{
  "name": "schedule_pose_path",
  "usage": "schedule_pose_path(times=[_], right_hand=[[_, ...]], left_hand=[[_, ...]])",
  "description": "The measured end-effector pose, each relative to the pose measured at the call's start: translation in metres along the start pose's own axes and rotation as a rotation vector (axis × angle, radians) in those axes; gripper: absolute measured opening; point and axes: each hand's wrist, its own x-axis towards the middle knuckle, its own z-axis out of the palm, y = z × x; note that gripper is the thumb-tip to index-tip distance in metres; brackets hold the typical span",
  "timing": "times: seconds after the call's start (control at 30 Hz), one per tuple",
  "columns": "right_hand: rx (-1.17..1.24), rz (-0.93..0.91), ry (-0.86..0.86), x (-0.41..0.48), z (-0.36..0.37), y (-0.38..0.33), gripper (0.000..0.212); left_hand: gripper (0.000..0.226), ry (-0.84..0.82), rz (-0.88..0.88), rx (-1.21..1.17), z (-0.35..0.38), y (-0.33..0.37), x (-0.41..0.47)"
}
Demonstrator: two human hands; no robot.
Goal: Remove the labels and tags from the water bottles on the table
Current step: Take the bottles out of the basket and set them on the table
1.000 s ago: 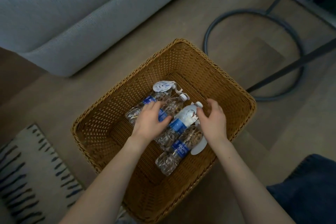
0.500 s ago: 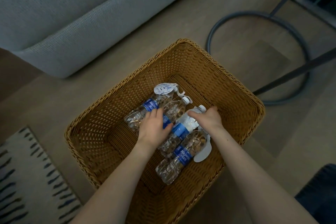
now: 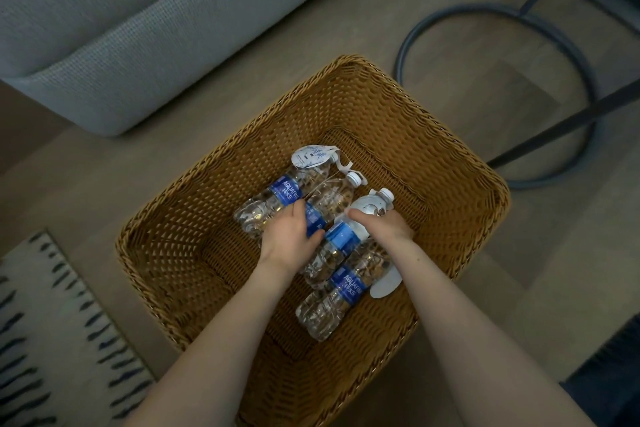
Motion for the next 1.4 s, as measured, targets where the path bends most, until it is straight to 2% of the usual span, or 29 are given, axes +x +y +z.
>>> schedule_pose_path(times=[0.13, 0.27, 0.4, 0.5, 0.63, 0.8, 0.97, 1.13, 1.4], right_hand=[[-0.029, -0.004, -0.011, 0.001, 0.003, -0.001, 0.108], [-0.008, -0.041, 0.036, 0.000, 0.005, 0.000, 0.098], [0.051, -0.095, 0.100, -0.005, 0.005, 0.000, 0.076], [0.032, -0.111, 0.178, -0.013, 0.005, -0.001, 0.074], [0.042, -0.169, 0.254, -0.022, 0.003, -0.002, 0.066], [0.117, -0.247, 0.303, -0.028, 0.002, -0.001, 0.048], [0.168, -0.242, 0.312, -0.026, 0.004, 0.000, 0.045], [0.241, -0.312, 0.292, -0.026, 0.005, 0.004, 0.046], [0.322, -0.273, 0.293, -0.022, 0.005, 0.005, 0.051]], left_hand=[[0.056, -0.084, -0.049, -0.005, -0.003, 0.000, 0.007], [0.053, -0.156, -0.073, -0.031, -0.002, -0.002, 0.015], [0.047, -0.116, -0.053, -0.093, 0.002, -0.007, 0.014], [0.047, -0.073, -0.047, -0.172, 0.004, -0.011, 0.012], [0.033, -0.007, -0.039, -0.291, 0.004, -0.012, 0.007], [0.030, 0.036, -0.050, -0.350, 0.004, -0.011, 0.005], [0.028, 0.021, -0.064, -0.385, 0.004, -0.009, 0.008], [0.031, 0.056, -0.065, -0.431, 0.003, -0.010, 0.005], [0.033, 0.023, 0.012, -0.291, -0.001, -0.007, 0.018]])
